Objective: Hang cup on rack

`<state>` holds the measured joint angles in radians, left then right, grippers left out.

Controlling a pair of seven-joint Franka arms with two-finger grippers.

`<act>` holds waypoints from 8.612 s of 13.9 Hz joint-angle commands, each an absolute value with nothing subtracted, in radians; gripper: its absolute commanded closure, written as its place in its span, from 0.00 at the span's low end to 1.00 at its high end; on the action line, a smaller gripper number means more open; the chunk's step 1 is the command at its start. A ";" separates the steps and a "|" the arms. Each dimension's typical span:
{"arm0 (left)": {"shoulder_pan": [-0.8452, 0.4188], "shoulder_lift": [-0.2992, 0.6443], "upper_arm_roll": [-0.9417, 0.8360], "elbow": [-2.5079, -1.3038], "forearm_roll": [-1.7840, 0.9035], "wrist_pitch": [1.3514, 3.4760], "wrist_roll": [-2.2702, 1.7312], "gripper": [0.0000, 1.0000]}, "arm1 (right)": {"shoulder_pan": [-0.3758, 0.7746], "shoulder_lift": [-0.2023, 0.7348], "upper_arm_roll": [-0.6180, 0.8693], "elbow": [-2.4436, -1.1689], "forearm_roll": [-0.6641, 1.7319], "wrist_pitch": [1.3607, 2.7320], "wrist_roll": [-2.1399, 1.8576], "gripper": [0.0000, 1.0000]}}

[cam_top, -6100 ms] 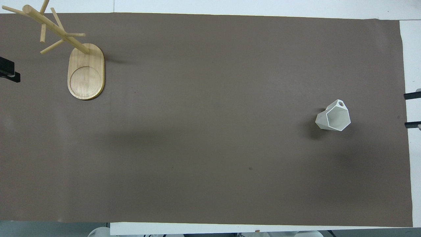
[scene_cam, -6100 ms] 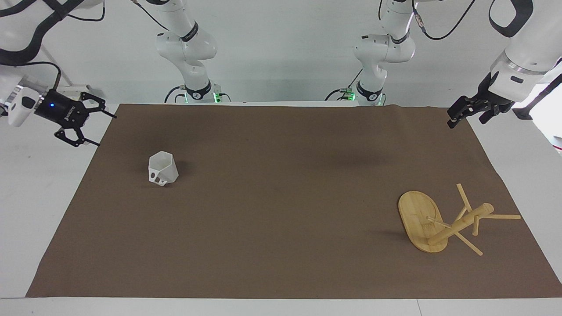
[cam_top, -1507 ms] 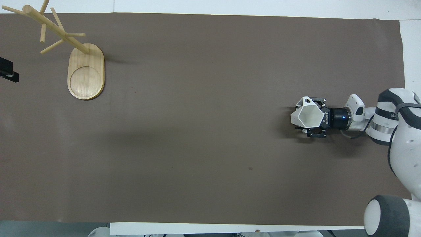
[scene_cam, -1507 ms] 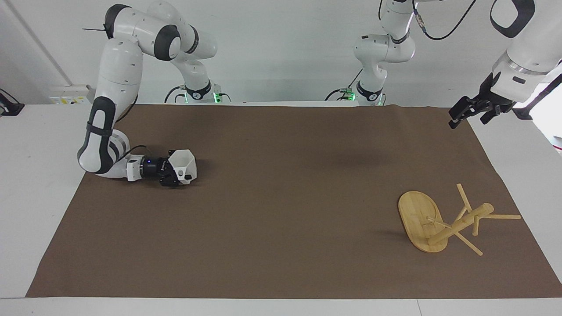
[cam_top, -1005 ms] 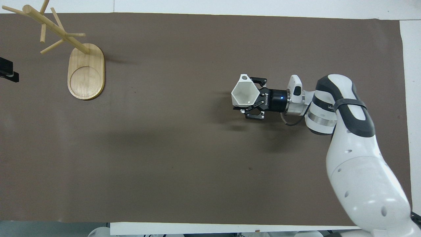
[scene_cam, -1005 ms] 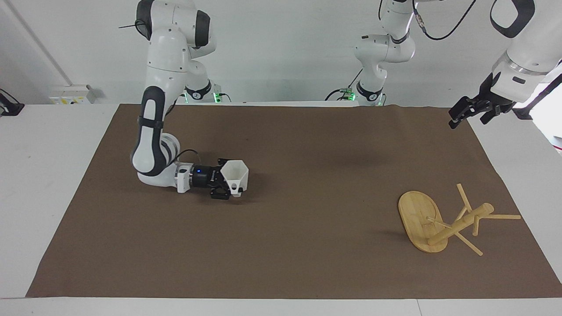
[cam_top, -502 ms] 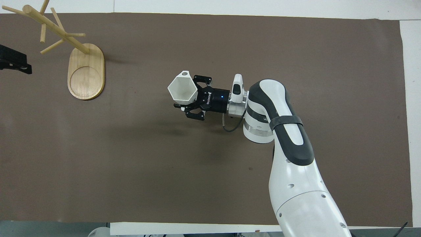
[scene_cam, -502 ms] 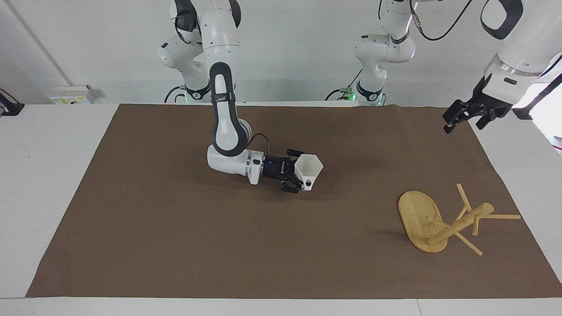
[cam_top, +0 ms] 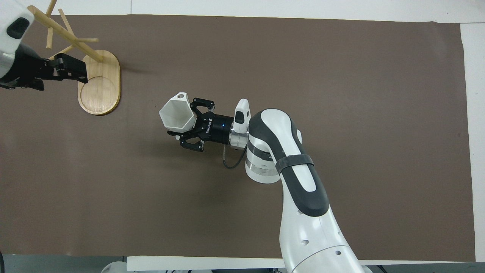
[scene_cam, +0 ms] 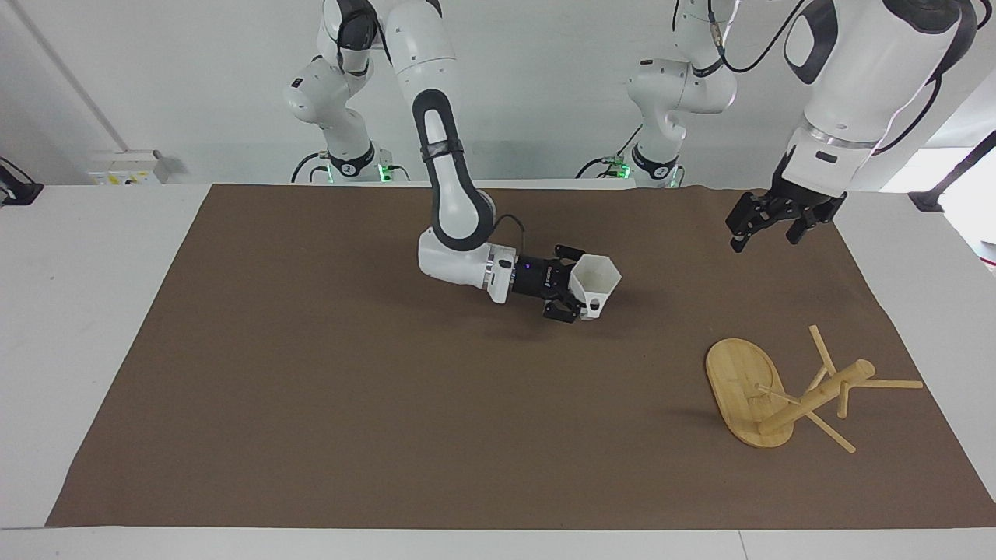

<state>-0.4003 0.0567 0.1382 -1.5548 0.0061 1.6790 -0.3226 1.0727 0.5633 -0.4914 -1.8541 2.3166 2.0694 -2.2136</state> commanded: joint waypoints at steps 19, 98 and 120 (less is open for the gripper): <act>-0.621 0.048 0.141 -1.841 -0.032 1.948 -0.482 1.00 | 1.075 0.584 -0.465 -1.727 2.341 2.214 -2.181 1.00; -0.262 0.101 0.143 -2.025 -0.032 2.606 -0.957 0.49 | 0.074 -0.069 -0.210 -1.684 -0.049 1.397 -0.161 0.01; -0.225 0.076 0.179 -1.467 0.026 1.423 -0.042 0.00 | 0.081 -0.080 -0.204 -1.710 -0.043 1.440 -0.038 0.01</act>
